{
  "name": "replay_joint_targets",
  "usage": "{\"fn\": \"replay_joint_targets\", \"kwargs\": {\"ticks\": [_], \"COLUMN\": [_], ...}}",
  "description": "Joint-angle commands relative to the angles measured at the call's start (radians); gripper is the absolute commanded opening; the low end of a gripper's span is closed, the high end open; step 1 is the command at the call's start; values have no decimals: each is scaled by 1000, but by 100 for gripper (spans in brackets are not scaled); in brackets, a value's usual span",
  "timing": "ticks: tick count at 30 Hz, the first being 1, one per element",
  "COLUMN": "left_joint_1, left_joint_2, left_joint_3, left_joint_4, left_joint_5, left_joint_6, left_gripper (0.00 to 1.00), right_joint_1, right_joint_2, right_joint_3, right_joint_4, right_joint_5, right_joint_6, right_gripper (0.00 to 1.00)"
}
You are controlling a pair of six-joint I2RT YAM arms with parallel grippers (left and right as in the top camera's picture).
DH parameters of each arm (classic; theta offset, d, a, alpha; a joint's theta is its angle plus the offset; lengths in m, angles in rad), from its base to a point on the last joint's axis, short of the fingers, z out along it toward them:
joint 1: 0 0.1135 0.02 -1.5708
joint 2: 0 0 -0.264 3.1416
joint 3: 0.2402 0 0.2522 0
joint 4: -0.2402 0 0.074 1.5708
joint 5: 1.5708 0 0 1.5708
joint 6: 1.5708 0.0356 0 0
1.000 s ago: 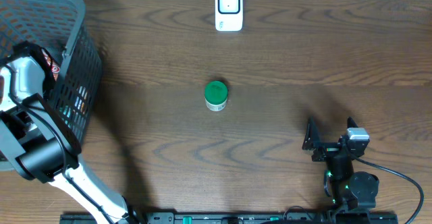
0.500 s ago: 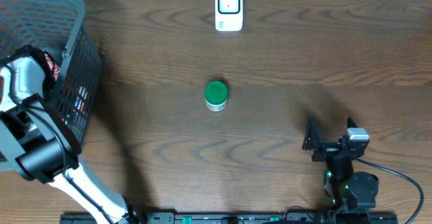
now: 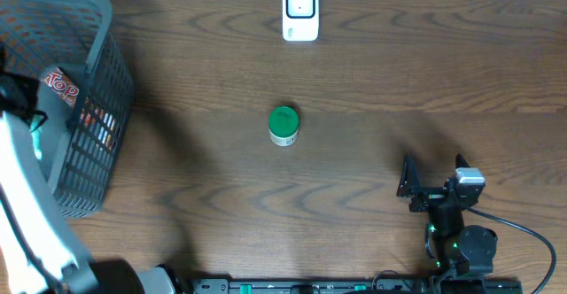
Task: Scan the item barcode
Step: 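Swing the tissue pack past the scanner and release it right of the jar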
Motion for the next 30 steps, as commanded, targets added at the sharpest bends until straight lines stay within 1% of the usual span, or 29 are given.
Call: {"fn": "replay_joint_targets", "kwargs": {"ticks": [1,4,7,10,14,15,16,18,21,24,30], "left_joint_1": [0,-30,-111,-252,-499,-597,-658,-753,-880,-971,-1087], "left_joint_2": [-121,-217,-274,-294,-267,-239,-215,-163,-55,66,280], "left_joint_3": [12,12,12,12,11,10,10,9,9,9,9], "left_joint_4": [94,217,290,310,308,306,305,306,307,313,332], "left_joint_5": [191,346,448,477,478,478,478,475,423,406,406], "left_joint_6": [11,14,15,60,196,249,274,311,337,387,448], "left_gripper": [7,7,7,7,7,7,7,8,7,7,7], "right_joint_1": [8,8,8,8,8,8,8,8,8,8,8], "right_joint_2": [-3,-3,-3,-3,-3,-3,-3,-3,-3,-3,-3], "right_joint_3": [-2,-2,-2,-2,-2,-2,-2,-2,-2,-2,-2], "right_joint_4": [-3,-3,-3,-3,-3,-3,-3,-3,-3,-3,-3], "right_joint_5": [4,4,4,4,4,4,4,4,4,4,4], "right_joint_6": [1,1,1,1,1,1,1,1,1,1,1], "right_gripper": [99,99,99,99,99,99,99,99,99,99,99]}}
